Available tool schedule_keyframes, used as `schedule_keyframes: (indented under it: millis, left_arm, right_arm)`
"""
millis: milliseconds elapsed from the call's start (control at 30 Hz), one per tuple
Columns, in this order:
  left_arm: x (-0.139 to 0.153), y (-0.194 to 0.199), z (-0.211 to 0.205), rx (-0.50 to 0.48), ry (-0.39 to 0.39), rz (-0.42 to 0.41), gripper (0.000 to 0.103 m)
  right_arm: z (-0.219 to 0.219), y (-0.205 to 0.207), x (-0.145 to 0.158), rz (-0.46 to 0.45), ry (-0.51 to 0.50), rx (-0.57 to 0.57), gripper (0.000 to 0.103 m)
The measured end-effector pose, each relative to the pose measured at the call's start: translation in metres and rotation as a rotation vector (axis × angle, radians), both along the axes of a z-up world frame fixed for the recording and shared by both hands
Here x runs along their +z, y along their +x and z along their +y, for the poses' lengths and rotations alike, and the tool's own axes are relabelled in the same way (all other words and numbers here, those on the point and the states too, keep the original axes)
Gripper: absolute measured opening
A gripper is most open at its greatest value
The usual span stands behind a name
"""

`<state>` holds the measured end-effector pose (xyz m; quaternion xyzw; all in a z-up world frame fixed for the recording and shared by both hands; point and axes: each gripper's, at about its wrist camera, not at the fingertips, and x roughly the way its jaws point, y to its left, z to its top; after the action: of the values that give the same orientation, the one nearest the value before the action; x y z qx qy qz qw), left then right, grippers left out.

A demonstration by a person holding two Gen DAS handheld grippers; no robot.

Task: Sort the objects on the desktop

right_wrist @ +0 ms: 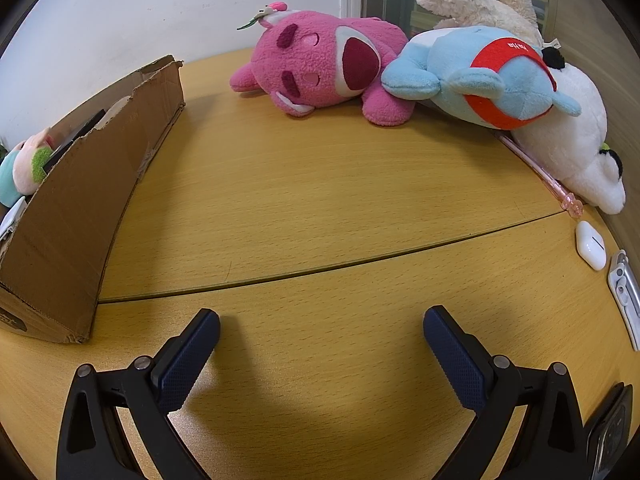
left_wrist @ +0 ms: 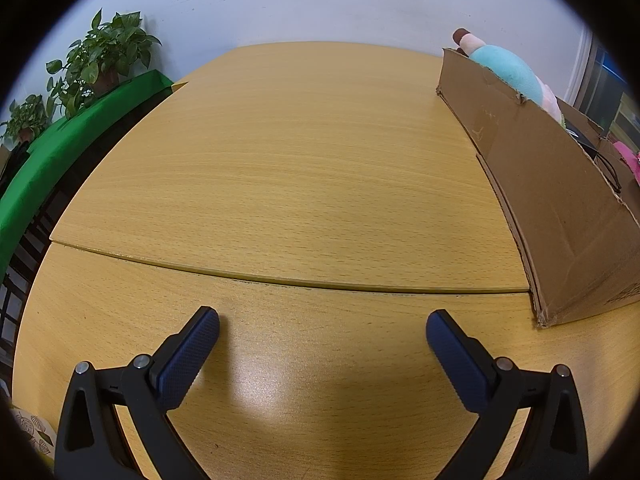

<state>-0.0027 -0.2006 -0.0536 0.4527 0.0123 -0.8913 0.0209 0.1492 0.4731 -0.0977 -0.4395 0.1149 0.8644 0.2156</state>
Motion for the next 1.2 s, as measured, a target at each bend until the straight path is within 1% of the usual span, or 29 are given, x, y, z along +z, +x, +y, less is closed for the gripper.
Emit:
schedule_keyframes:
  millis: [1200]
  left_arm:
    - [-0.0004, 0.0009, -0.0001, -0.002, 0.0, -0.001, 0.103]
  right_arm:
    - [0.0016, 0.0004, -0.0003, -0.002, -0.001, -0.014, 0.103]
